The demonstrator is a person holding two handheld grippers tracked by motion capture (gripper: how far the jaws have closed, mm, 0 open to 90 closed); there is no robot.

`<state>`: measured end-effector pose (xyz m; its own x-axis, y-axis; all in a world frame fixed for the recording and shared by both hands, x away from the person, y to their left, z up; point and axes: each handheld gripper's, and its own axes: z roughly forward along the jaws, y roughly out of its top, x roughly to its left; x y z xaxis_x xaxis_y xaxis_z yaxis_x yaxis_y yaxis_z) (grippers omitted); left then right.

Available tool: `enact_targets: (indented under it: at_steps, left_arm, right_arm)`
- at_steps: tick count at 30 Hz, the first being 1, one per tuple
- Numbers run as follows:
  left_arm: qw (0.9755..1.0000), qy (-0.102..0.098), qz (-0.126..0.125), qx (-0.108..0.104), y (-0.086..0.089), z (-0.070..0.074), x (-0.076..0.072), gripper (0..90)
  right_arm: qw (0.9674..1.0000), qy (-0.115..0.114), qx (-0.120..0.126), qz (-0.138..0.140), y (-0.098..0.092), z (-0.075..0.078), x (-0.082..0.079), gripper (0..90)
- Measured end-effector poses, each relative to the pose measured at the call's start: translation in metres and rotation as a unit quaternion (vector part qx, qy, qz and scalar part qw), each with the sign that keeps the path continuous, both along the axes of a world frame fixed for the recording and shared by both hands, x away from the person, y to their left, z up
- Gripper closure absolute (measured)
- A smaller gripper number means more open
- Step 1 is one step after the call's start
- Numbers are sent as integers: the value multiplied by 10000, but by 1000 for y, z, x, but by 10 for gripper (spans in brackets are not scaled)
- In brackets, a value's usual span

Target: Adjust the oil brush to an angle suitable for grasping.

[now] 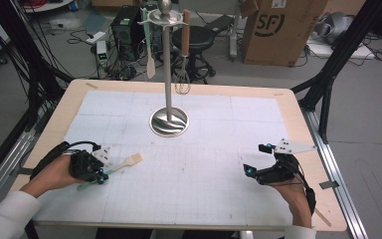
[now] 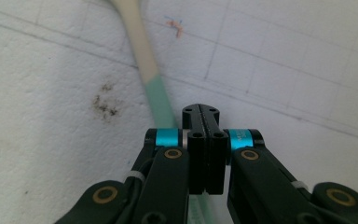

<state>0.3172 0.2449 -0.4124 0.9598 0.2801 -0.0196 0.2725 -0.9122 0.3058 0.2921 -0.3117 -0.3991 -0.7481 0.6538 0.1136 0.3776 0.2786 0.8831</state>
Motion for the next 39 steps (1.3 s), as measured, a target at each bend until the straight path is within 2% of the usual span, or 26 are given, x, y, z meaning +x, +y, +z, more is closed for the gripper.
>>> enact_targets:
  at_steps: [7, 10, 17, 24, 30, 33, 36, 38, 39]
  left_arm:
    - [9999, -61, -5, 95, 1, 4, 0, 896]
    - [9999, -104, 11, 69, 2, 9, 1, 896]
    - [9995, -175, 196, -168, 8, 20, 1, 894]
    - [9989, -270, 266, -286, 11, 30, 2, 833]
    - [9967, -461, 314, -592, 15, 40, 0, 635]
    - [9953, -598, 343, -684, 17, 42, -2, 496]
    - [9949, -637, 376, -683, 17, 44, -1, 342]
    - [9952, -590, 327, -703, 16, 44, -1, 170]
    - [9953, -565, 318, -726, 16, 44, 0, 126]
  right_arm:
    - [10000, 9, 2, -6, 0, 0, 0, 0]
    - [10000, 8, -6, -9, 0, 0, 0, 0]
    - [10000, -3, 3, -9, 0, 0, 0, 0]
    - [10000, 0, 1, -4, 1, 0, 0, 0]
    - [10000, 7, 7, -6, 1, 1, 0, 0]
    - [10000, 7, 1, -4, 1, 1, 0, 0]
    - [10000, 10, 5, -4, 1, 1, 0, 0]
    - [10000, 0, 6, 3, 1, 1, 0, 0]
    - [10000, 1, 4, 5, 1, 1, 1, 0]
